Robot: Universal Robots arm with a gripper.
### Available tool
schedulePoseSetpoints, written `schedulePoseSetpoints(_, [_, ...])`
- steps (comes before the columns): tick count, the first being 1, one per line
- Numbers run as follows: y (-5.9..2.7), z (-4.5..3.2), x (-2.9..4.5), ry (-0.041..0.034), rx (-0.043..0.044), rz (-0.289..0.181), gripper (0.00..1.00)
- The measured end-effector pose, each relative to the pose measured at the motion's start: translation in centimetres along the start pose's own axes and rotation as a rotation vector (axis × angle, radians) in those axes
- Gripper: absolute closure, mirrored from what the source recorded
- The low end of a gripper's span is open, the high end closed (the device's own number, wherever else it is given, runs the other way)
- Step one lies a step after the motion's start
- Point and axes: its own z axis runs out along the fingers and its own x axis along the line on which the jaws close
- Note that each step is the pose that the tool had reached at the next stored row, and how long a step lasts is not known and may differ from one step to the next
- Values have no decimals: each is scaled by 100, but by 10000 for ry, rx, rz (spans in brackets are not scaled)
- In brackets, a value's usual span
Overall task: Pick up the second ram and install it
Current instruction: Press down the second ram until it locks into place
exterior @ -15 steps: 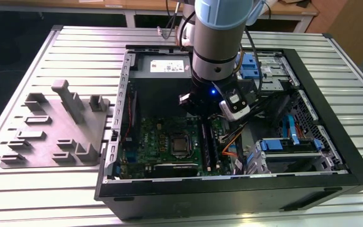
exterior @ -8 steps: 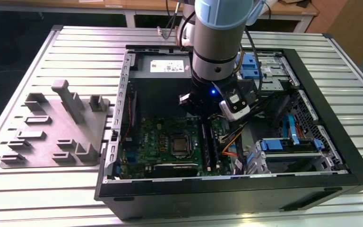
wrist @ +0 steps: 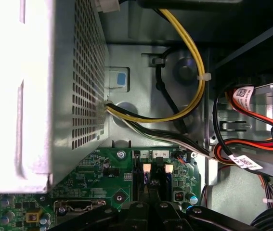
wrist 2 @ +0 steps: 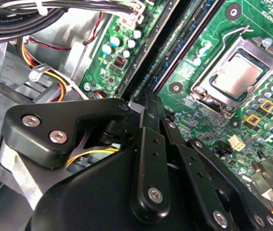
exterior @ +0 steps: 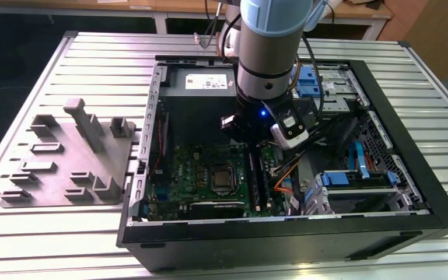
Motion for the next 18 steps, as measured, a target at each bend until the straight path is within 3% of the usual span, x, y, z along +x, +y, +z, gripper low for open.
schedulePoseSetpoints(7, [6, -187, -8, 6, 11, 0, 90])
schedulePoseSetpoints(12, [-10, -191, -9, 7, 12, -2, 90])
schedulePoseSetpoints(18, [-188, -197, -10, 6, 10, 0, 90])
